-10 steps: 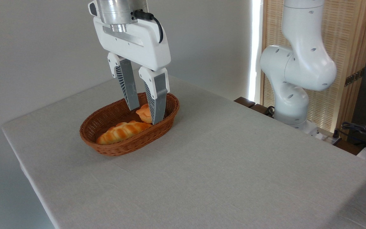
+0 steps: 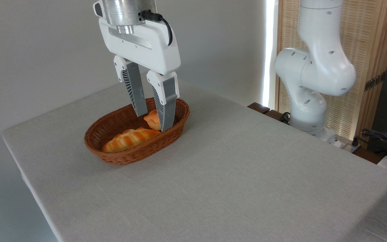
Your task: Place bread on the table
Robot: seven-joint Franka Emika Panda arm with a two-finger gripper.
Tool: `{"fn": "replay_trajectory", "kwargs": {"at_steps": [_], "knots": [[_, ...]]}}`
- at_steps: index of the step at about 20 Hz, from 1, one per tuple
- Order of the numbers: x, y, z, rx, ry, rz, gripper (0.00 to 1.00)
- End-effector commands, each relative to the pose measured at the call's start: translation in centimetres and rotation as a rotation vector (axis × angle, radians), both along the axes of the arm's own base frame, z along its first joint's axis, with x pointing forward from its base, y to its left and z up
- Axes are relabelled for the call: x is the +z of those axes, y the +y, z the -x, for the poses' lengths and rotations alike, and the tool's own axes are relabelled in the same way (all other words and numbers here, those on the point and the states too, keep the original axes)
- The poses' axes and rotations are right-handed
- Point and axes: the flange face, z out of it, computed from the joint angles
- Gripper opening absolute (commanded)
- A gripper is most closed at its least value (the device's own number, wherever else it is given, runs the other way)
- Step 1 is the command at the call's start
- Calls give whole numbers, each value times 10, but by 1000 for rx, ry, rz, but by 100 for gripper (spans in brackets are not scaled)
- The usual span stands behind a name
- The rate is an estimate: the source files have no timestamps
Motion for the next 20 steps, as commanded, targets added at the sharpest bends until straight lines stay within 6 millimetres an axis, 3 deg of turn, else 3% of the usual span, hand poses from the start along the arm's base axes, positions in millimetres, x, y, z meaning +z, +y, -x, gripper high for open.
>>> {"fn": "replay_trajectory", "kwargs": {"at_steps": [1, 5, 8, 12, 15, 20], "knots": [[5, -1, -2, -16, -8, -8, 100], [0, -12, 1, -28, 3, 1, 100], [-7, -26, 13, -60, 22, 3, 100], [-10, -75, 38, -136, 32, 77, 100], [-21, -133, 63, -239, 56, 62, 100], [-62, -211, 95, -369, 92, 53, 100]]}}
